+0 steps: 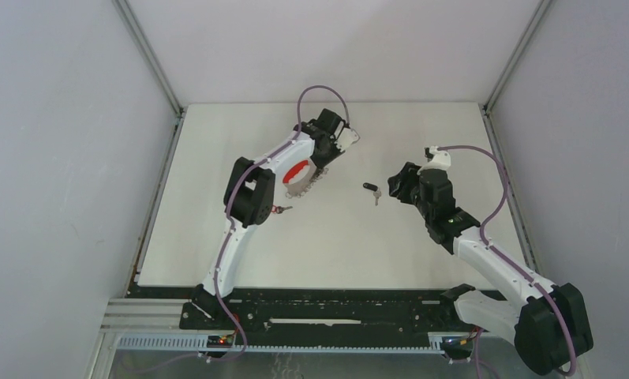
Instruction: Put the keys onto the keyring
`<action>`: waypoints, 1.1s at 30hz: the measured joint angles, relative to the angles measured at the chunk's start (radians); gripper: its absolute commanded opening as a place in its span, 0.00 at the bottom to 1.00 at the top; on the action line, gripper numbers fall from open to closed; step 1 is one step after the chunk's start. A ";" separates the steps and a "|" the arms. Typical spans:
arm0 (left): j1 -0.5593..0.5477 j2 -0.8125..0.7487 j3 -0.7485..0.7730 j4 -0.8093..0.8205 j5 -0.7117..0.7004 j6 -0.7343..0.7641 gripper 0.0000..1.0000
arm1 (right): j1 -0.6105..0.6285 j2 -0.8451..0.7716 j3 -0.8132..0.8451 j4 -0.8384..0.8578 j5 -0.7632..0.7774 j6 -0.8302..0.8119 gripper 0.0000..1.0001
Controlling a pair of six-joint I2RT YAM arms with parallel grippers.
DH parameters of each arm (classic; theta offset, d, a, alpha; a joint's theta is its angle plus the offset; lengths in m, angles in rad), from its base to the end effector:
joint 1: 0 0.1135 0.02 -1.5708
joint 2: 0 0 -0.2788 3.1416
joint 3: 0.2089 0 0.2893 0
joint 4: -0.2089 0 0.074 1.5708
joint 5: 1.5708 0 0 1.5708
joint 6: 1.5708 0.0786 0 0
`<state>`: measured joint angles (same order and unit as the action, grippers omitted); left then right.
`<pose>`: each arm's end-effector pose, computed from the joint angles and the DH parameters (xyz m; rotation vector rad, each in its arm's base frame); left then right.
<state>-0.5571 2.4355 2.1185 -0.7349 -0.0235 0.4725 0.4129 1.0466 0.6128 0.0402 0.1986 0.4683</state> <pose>0.5064 -0.3132 0.1307 1.2840 2.2864 0.0013 0.2828 0.1070 0.2324 0.1857 1.9673 0.3836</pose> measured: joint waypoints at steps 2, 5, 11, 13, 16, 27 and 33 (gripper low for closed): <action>0.000 0.004 0.000 -0.016 0.001 0.001 0.31 | 0.001 0.000 0.000 0.000 -0.002 0.000 0.57; 0.000 0.005 0.003 -0.032 0.011 0.007 0.29 | 0.001 -0.003 0.000 -0.002 -0.003 0.000 0.55; 0.000 0.012 0.019 -0.061 0.031 0.007 0.03 | 0.001 -0.017 0.000 -0.010 -0.006 -0.003 0.41; 0.000 0.019 0.034 -0.072 0.039 0.006 0.00 | 0.002 -0.024 0.000 -0.016 -0.010 -0.006 0.35; 0.000 0.022 0.047 -0.090 0.070 0.008 0.00 | 0.002 -0.031 0.000 -0.020 -0.017 -0.011 0.30; 0.010 -0.142 -0.089 -0.156 0.326 0.009 0.00 | 0.032 -0.083 0.000 0.014 -0.105 -0.063 0.33; 0.010 -0.361 -0.195 -0.200 0.430 0.035 0.00 | 0.049 -0.141 -0.019 0.112 -0.263 -0.136 0.37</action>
<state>-0.5468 2.0743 1.9240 -0.9352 0.4065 0.5072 0.4622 0.9058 0.5934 0.1520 -0.0647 0.3321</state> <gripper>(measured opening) 0.009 0.355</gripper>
